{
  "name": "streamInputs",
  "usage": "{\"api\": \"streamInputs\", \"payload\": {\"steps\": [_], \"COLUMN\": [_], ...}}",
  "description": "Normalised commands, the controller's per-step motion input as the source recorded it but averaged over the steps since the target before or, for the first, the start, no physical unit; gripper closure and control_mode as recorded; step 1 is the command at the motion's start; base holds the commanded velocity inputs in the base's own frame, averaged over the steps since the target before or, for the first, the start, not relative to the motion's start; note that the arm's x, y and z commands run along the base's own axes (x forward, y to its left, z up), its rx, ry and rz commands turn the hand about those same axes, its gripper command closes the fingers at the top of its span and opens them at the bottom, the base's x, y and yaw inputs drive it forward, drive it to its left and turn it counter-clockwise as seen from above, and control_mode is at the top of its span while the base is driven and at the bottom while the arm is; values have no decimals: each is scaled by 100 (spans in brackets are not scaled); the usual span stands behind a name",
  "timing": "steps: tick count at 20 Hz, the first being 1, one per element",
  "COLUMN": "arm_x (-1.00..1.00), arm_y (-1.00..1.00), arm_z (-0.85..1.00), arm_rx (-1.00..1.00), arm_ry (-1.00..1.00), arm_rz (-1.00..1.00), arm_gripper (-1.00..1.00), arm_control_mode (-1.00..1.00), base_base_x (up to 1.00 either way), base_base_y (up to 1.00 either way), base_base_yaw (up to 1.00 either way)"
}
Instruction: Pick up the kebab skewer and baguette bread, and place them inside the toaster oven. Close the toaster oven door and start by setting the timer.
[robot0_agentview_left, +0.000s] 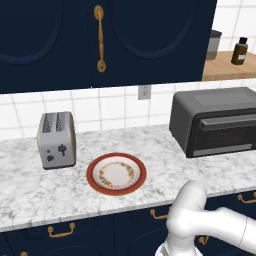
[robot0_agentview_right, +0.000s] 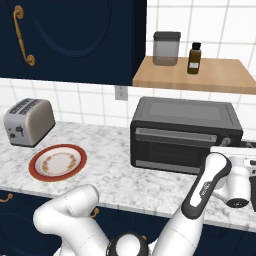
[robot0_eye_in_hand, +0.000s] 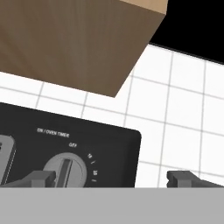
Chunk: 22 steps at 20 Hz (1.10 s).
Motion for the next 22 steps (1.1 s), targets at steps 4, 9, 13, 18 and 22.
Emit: {"api": "streamInputs", "payload": {"steps": [4, 9, 13, 18, 22], "arm_x": [0, 0, -7, -1, -19], "arm_y": [0, 0, 0, 0, 0], "arm_z": [23, 25, 35, 27, 38], "arm_rx": [0, 0, 0, 0, 0], "arm_ry": [0, 0, 0, 0, 0], "arm_rz": [-1, -1, -3, -4, -1], "arm_gripper": [-100, -100, -100, -100, -100], "arm_control_mode": [-100, -100, -100, -100, -100], "base_base_x": [0, 0, 0, 0, 0], "base_base_y": [0, 0, 0, 0, 0], "base_base_yaw": [0, 0, 0, 0, 0]}}
